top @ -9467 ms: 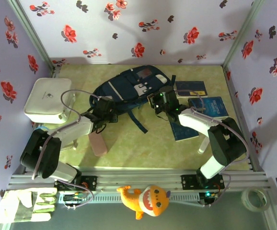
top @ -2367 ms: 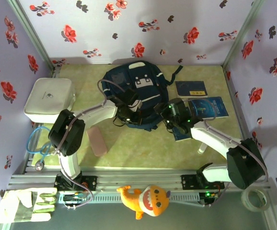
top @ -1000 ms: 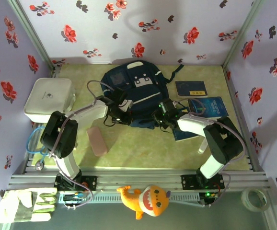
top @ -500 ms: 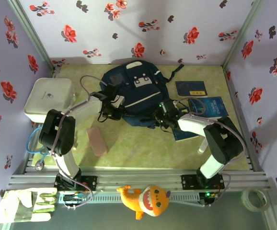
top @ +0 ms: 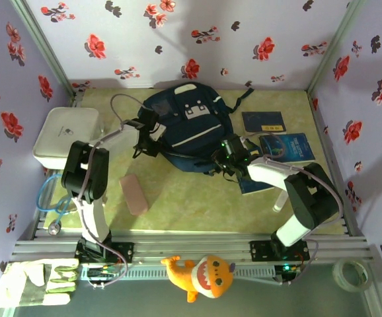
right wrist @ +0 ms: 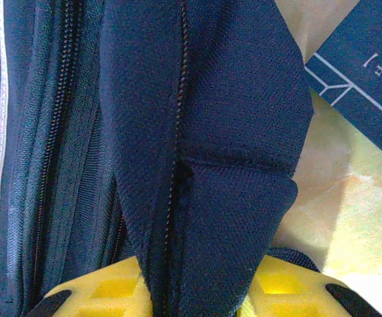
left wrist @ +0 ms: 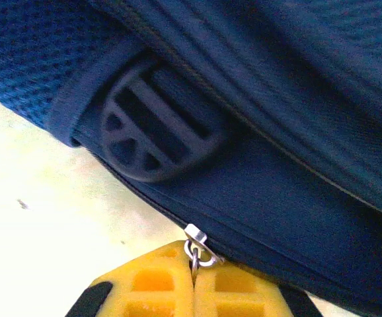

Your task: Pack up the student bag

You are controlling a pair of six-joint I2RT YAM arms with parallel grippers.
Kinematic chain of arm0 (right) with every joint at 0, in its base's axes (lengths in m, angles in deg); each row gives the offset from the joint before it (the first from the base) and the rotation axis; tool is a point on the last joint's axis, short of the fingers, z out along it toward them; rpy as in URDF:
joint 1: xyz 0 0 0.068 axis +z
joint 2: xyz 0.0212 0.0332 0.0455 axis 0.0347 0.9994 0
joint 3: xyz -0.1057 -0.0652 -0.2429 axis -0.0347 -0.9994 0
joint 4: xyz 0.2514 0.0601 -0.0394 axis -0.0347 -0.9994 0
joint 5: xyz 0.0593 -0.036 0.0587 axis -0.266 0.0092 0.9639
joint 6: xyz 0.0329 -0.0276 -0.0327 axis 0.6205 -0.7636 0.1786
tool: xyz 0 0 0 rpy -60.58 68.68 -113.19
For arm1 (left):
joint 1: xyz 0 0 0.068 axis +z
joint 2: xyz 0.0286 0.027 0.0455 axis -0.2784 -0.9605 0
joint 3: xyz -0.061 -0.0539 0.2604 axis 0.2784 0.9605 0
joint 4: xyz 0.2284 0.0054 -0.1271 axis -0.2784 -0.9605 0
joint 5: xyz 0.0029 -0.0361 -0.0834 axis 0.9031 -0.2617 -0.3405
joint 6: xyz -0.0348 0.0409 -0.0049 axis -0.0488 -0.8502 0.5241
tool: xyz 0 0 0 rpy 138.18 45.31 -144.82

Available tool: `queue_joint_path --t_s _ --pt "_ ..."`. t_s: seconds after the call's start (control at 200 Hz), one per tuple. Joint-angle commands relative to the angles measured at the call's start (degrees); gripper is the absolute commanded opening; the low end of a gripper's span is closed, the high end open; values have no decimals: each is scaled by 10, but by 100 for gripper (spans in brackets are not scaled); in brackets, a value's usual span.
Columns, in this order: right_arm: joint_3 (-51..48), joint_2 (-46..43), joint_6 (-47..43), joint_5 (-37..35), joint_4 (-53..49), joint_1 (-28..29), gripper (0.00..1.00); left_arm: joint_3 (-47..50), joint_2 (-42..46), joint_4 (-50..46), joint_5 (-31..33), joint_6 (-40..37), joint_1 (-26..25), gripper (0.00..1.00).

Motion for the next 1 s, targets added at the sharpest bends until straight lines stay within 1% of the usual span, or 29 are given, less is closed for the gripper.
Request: queue_joint_path --t_s 0.0,0.185,0.28,0.375,0.4,0.425,0.45,0.47,0.54,0.58,0.625,0.69,0.755,0.825,0.905,0.995 --pt "-3 -19 -25 -39 -25 -12 28 -30 -16 24 73 -21 25 0" --pt "3 -4 -33 1 11 -7 29 -42 -18 38 77 4 40 0" --pt "16 12 -31 27 33 6 29 -37 -6 42 77 13 43 0" --pt "34 32 -20 34 47 24 31 -26 12 47 78 33 51 5" --pt "40 37 -17 34 50 29 31 -22 17 47 83 45 55 8" --pt "47 45 -12 34 53 33 31 -18 23 47 102 58 59 13" --pt "55 51 -8 35 56 37 32 -13 30 45 123 89 63 18" --pt "62 57 -5 36 60 40 33 -8 37 44 133 100 67 21" --pt "89 83 2 40 66 52 33 19 66 45 134 132 78 26" --pt "110 99 2 42 66 60 34 37 89 48 133 144 79 31" --pt "133 116 0 44 63 68 36 56 115 46 125 159 78 38" --pt "162 136 0 50 59 77 40 76 154 35 122 190 78 54" --pt "182 147 -2 55 52 81 47 95 191 20 118 219 78 63" --pt "189 142 -9 55 39 82 56 110 232 6 107 245 78 71" --pt "185 113 -32 38 8 79 67 122 276 -9 84 262 78 76" --pt "170 63 -72 12 -32 75 77 128 321 -23 64 271 78 81"
